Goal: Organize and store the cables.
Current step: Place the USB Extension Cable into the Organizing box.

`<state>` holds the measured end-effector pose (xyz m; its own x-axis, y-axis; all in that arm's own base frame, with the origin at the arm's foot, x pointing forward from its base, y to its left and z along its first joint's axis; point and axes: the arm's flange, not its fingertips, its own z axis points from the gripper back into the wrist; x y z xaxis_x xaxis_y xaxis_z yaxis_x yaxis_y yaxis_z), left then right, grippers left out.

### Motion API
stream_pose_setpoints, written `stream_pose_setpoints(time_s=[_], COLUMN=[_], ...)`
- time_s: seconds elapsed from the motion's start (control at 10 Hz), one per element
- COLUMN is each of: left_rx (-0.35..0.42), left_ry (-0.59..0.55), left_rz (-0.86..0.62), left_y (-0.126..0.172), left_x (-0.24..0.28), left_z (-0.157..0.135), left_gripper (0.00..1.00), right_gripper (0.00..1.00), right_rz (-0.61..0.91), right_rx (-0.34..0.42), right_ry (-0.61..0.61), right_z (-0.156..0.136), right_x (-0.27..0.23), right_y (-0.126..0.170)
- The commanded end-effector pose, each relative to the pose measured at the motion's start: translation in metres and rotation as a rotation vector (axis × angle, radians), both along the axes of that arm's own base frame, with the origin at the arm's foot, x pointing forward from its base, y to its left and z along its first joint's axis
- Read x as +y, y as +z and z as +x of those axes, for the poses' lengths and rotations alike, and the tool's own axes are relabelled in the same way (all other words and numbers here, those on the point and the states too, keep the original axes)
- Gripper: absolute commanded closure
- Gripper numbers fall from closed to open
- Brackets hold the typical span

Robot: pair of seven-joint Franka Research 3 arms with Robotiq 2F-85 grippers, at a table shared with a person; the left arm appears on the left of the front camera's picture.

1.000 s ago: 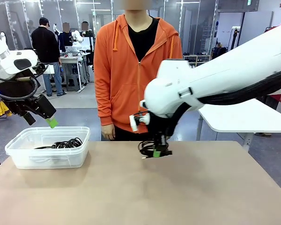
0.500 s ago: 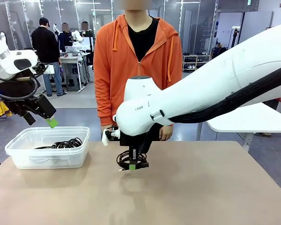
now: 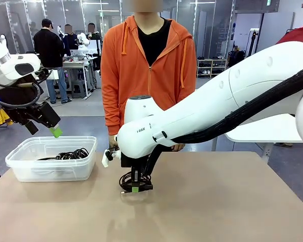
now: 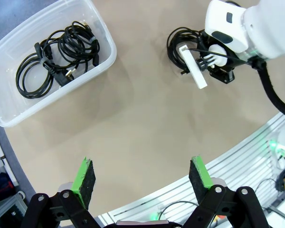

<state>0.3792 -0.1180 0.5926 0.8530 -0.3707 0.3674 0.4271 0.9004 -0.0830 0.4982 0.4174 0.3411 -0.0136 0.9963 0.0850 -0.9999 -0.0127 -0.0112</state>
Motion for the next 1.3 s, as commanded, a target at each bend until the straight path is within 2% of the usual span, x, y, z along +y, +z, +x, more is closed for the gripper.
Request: stream_pose_setpoints(time_s=[0.0,0.3,0.5,0.6,0.7,0.8,1.0,1.1,1.2], left_rx=[0.016,0.016,0.016,0.016,0.016,0.016,0.016,0.016,0.0], left_ry=[0.014,0.014,0.014,0.014,0.014,0.014,0.014,0.014,0.0], left_rz=[-0.002,-0.002,-0.002,-0.002,-0.002,-0.002,-0.002,-0.002,0.0], left_y=[0.005,0.005,0.005,0.005,0.005,0.005,0.005,0.005,0.0], left_x=[-0.001,-0.001,-0.001,-0.001,-0.001,-0.001,-0.001,-0.001,0.0], left_z=[0.001,0.001,0.001,0.001,0.001,0.001,0.001,0.001,0.0], left_gripper=[0.0,0.0,0.0,0.0,0.0,0.0,0.0,0.0,0.0], right_gripper=[1.0,1.0,1.0,0.55,0.48,0.17,0.0,0.0,0.0], right_rz=[0.033,0.026,0.018,0.038,0.035,0.034,0.026,0.04,0.069], right_rx=[0.013,0.047,0.052,0.047,0.039,0.052,0.049,0.048,0.038], right_ry=[-0.033,-0.028,-0.015,-0.017,-0.007,-0.004,-0.007,-0.006,-0.011], right_z=[0.002,0.001,0.002,0.001,-0.002,-0.004,-0.006,-0.006,-0.002], right_x=[0.003,0.003,-0.004,-0.004,-0.005,-0.005,-0.01,-0.018,-0.036], right_y=[-0.002,-0.017,-0.011,-0.009,-0.005,-0.004,-0.002,0.002,0.018])
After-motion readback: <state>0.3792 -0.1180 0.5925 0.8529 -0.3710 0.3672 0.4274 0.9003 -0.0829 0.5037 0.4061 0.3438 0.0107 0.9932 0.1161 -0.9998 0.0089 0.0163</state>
